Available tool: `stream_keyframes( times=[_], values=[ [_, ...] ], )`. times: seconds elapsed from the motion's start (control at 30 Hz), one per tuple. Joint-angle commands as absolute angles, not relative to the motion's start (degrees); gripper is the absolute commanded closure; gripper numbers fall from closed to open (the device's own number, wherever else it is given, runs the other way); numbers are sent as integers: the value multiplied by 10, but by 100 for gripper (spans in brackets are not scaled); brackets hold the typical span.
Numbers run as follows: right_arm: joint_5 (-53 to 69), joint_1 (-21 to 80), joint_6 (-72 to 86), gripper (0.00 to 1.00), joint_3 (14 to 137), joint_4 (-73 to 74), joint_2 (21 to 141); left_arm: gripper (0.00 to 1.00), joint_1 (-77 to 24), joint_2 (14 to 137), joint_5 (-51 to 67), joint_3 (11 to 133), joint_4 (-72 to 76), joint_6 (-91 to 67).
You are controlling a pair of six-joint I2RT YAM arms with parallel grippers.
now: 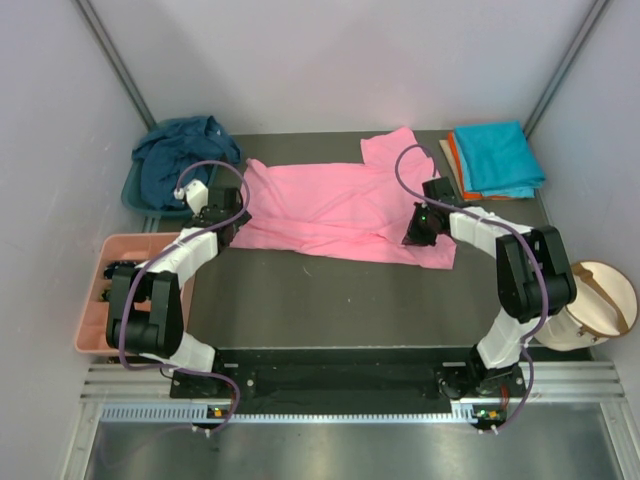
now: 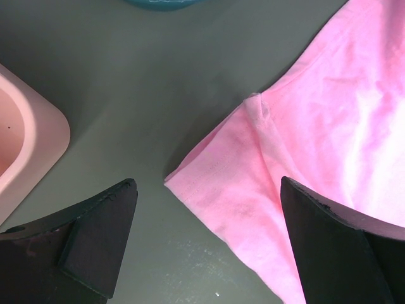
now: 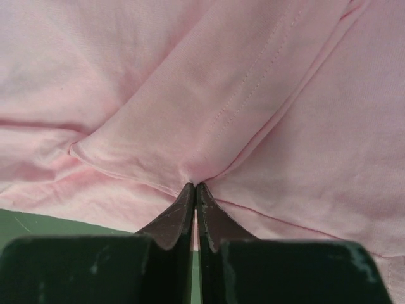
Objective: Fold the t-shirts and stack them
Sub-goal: Fold the flattened tshirt in 1/3 of the way
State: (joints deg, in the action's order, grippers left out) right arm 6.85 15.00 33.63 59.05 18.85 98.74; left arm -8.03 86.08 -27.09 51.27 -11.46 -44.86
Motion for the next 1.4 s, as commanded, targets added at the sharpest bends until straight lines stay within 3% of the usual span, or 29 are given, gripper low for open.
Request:
stream_keyframes(
  times=[0.0,0.33,0.8,0.87,0.93,1.17,1.37],
  values=[
    [79,157,333,100,620,166,982,1,-83,858,-272,512,-97,-450],
    [127,157,340,100,694,112,1007,1,-83,853,-272,510,-99,-448],
    [163,157,333,100,833,118,1156,1,-83,846,-275,504,-104,-448],
    [165,157,325,76,845,117,1158,1,-83,846,-275,504,-104,-447],
    [154,156,319,62,845,112,1143,1,-83,843,-279,504,-109,-446],
    [46,150,276,48,770,130,1000,1,-83,821,-289,485,-112,-430],
    [25,125,280,39,653,169,879,1,-83,824,-265,456,-102,-412]
  ],
)
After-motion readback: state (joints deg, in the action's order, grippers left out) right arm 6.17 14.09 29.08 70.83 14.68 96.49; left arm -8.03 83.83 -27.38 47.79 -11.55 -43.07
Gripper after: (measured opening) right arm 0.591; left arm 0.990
